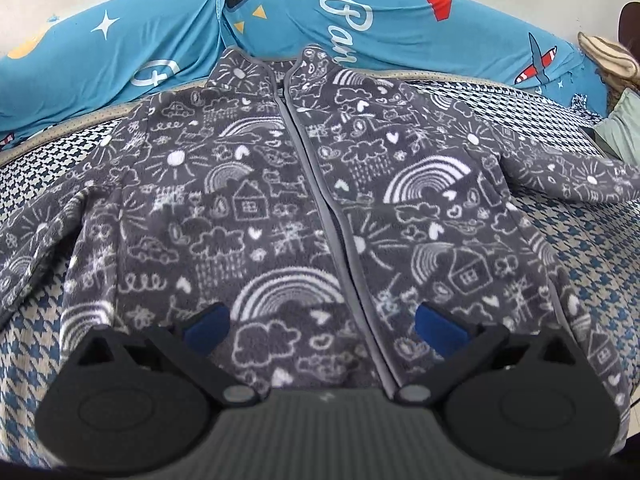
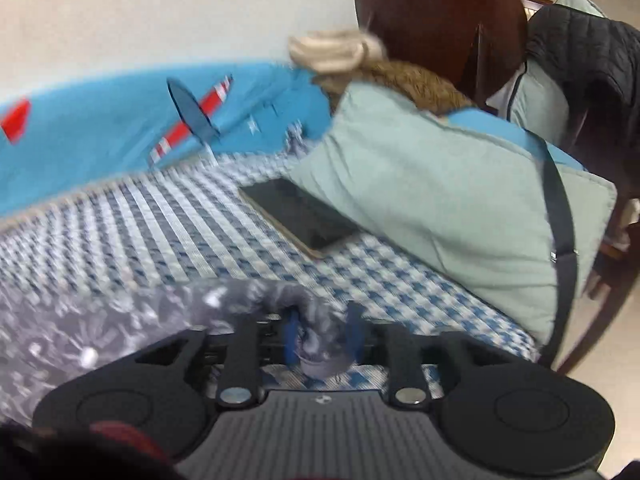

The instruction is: Fold clothes

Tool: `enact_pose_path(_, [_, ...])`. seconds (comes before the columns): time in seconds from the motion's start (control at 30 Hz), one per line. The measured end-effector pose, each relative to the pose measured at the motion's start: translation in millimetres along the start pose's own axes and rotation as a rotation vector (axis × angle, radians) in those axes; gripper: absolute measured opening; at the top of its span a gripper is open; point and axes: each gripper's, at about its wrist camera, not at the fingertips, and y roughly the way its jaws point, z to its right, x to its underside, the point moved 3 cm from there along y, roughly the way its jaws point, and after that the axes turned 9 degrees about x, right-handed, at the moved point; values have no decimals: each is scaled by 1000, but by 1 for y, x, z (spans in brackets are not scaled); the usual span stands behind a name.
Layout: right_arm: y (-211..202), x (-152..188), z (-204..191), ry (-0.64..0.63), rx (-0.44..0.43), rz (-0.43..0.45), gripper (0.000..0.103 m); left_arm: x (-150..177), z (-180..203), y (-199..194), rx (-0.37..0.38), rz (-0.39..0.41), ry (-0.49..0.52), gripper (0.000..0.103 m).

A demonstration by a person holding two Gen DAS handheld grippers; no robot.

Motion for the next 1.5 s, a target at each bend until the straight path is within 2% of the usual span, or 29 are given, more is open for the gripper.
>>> enact_pose_path(0.1, [12,7,4,-18,40,-100,44,0,-1,1,5,-7,-9,103])
enact_pose_path(0.2, [18,11,18,43,80,-160,45,-1,-3,1,4,-12,-28,103])
enact_pose_path(0.5, [12,5,64,266,61,-166,48,-1,-14,-4,-24,3,-72,103])
enact_pose_path(0.63, [12,0,78,353,5,-150,48,0,-16,-5,-33,8,-74,103])
enact_pose_path(0.73, [19,-1,80,390,-72,-176,48,0,-15,-4,-36,7,-71,103])
enact_pose_path(0.97, [41,5,67,389,-203,-233,51,1,-12,-1,-41,0,-54,103])
enact_pose_path(1.13, [57,12,57,358,-187,-271,51,1,-13,0,-37,-3,-59,103])
enact_pose_path(1.27, [62,11,48,320,-220,-245,52,2,-12,1,-36,-5,-53,103])
enact_pose_path(1.3, [61,11,44,306,-232,-239,49,2,-12,1,-37,-5,-51,103])
enact_pose_path(1.37, [58,10,37,272,-243,-223,30,2,-12,1,-41,-5,-48,103])
enact_pose_path(1.4, [57,10,33,250,-243,-212,14,2,-12,2,-44,-5,-49,103])
enact_pose_path(1.5, [48,3,33,241,-216,-133,10,2,-13,3,-47,-8,-54,103])
